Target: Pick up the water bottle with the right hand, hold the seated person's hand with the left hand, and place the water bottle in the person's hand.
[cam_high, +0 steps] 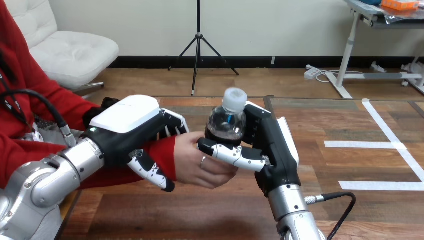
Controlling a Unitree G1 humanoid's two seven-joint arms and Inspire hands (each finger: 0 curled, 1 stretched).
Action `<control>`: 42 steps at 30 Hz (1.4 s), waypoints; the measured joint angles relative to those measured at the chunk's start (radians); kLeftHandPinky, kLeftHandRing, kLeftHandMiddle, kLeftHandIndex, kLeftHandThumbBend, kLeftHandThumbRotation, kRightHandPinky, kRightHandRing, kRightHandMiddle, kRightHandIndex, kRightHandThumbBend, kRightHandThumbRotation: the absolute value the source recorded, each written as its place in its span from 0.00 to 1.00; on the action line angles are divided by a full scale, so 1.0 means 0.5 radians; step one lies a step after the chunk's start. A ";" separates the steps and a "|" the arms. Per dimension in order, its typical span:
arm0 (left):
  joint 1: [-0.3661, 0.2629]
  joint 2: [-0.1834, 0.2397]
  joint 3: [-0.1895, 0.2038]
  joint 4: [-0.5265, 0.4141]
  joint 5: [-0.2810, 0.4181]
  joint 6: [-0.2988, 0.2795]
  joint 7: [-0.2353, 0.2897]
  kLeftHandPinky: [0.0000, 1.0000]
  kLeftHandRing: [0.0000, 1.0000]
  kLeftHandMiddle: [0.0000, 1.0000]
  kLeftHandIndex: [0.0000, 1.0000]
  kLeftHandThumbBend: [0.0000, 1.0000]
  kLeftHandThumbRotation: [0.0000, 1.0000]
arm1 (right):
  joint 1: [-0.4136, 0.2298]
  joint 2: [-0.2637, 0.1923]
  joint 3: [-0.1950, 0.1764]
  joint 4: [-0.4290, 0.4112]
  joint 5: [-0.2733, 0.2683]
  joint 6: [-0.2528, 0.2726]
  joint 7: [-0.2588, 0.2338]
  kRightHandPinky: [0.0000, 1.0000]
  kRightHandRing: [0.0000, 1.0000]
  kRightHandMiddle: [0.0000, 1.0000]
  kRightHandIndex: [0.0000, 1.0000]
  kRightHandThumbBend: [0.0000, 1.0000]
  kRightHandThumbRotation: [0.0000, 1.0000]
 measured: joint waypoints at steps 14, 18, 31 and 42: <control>-0.007 -0.001 0.008 -0.058 0.026 -0.029 0.031 0.73 0.79 0.85 0.87 1.00 0.32 | -0.007 -0.003 0.014 -0.021 -0.001 -0.027 -0.022 0.54 0.58 0.61 0.66 0.87 0.32; -0.006 -0.002 0.012 -0.098 0.025 -0.026 0.034 0.76 0.83 0.88 0.89 1.00 0.35 | -0.010 -0.005 0.012 -0.021 0.018 -0.027 -0.009 0.53 0.58 0.61 0.67 0.88 0.35; 0.031 -0.010 0.043 -0.191 -0.038 -0.016 0.073 0.83 0.91 0.94 0.96 1.00 0.40 | -0.039 -0.013 -0.031 -0.022 0.043 -0.030 0.058 0.54 0.58 0.62 0.68 0.91 0.39; 0.146 -0.059 0.099 -0.232 -0.106 0.006 0.137 0.86 0.95 0.98 1.00 1.00 0.45 | -0.044 -0.017 -0.088 -0.041 0.046 -0.036 0.120 0.59 0.62 0.64 0.72 0.96 0.41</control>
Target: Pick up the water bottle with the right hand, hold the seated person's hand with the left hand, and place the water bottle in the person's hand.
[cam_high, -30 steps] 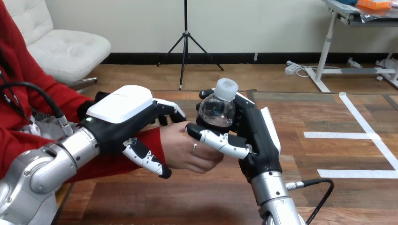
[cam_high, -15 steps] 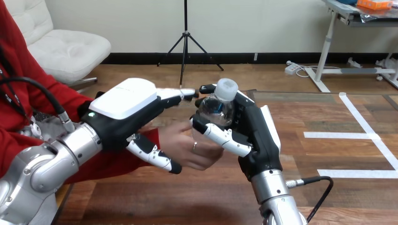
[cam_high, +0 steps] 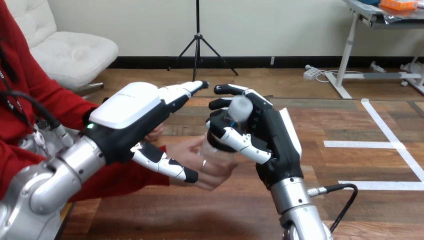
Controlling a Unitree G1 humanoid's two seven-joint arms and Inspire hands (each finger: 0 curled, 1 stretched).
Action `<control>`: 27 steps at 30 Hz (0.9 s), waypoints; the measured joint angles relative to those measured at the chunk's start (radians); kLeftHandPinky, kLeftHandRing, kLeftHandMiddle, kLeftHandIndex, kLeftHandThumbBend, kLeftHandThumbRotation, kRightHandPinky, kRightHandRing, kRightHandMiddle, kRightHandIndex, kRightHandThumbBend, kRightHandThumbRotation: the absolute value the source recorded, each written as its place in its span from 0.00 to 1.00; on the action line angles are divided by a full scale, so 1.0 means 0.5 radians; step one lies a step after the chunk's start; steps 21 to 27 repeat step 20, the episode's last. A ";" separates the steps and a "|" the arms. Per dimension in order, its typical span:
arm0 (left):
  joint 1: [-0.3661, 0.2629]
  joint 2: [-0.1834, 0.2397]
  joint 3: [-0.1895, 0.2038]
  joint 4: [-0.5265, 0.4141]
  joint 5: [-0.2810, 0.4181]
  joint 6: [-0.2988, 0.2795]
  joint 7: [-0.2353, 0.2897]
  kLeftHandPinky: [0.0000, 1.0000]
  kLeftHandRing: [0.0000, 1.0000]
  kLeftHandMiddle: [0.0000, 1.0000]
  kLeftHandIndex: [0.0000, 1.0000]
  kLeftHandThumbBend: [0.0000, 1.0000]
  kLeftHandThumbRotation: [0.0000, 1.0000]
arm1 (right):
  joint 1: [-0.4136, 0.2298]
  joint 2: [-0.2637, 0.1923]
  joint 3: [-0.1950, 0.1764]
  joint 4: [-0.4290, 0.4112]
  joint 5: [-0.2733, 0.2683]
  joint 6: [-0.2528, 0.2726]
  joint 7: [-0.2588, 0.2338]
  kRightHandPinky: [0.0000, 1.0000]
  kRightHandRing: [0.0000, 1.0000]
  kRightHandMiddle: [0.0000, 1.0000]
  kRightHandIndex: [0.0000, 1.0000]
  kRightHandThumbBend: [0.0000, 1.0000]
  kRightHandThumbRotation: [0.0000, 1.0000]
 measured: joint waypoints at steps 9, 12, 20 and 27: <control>0.092 -0.059 0.011 0.000 -0.031 -0.023 0.048 0.90 0.99 1.00 1.00 1.00 0.50 | 0.001 -0.036 -0.032 -0.037 0.025 0.000 0.061 0.68 0.70 0.70 0.77 1.00 0.45; 0.118 -0.083 0.012 0.000 -0.044 -0.031 0.059 0.92 1.00 1.00 1.00 1.00 0.51 | 0.007 -0.045 -0.050 -0.050 0.034 -0.002 0.078 0.73 0.74 0.73 0.80 1.00 0.48; 0.187 -0.184 0.013 0.003 -0.093 -0.090 0.148 0.93 1.00 1.00 1.00 1.00 0.55 | 0.027 -0.080 -0.098 -0.054 0.066 -0.044 0.126 0.79 0.81 0.79 0.84 1.00 0.53; 0.187 -0.184 0.013 0.003 -0.093 -0.090 0.148 0.93 1.00 1.00 1.00 1.00 0.55 | 0.027 -0.080 -0.098 -0.054 0.066 -0.044 0.126 0.79 0.81 0.79 0.84 1.00 0.53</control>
